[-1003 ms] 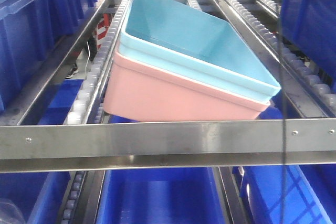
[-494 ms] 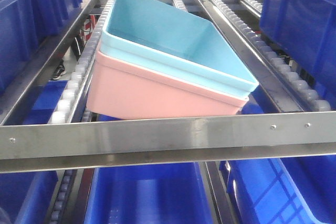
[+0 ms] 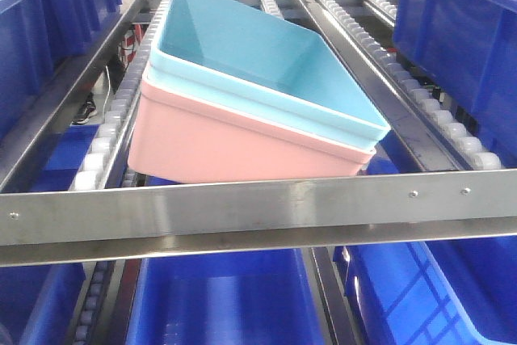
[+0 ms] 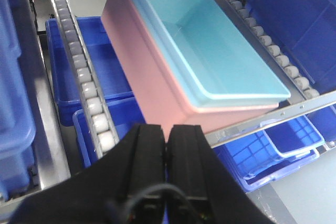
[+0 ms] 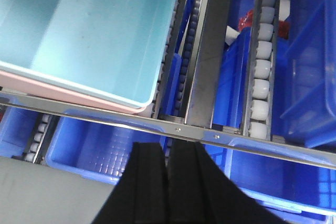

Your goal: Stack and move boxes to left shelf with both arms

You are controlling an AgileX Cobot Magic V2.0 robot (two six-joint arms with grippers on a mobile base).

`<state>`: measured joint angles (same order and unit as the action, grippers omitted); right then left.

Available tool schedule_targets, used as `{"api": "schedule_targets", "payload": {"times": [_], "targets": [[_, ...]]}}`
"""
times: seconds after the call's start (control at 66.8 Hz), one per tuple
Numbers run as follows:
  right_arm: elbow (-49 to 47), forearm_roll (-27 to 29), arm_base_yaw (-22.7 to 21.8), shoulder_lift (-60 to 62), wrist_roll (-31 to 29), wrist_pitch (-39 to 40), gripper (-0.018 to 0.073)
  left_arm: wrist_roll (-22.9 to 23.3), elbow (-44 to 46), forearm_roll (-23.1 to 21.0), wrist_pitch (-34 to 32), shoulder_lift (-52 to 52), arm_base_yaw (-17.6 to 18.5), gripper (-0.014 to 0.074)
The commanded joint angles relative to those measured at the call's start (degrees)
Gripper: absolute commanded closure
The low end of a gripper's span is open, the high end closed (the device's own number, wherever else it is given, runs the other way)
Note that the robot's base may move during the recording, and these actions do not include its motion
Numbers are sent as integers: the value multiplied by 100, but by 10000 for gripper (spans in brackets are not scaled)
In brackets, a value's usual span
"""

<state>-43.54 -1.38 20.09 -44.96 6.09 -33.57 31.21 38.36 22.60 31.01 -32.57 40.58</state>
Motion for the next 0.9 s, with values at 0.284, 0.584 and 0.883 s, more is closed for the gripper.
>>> {"api": "schedule_targets", "payload": {"times": [0.284, 0.584, 0.883], "targets": [[1780, -15, -10, 2827, -31, 1027, 503, -224, -905, 80, -878, 1106, 42, 598], [1920, -15, -10, 3118, -31, 1081, 503, -224, -905, 80, -868, 1106, 42, 598], [1920, -15, -10, 3118, -31, 1081, 503, -224, -905, 80, -868, 1106, 42, 598]]}}
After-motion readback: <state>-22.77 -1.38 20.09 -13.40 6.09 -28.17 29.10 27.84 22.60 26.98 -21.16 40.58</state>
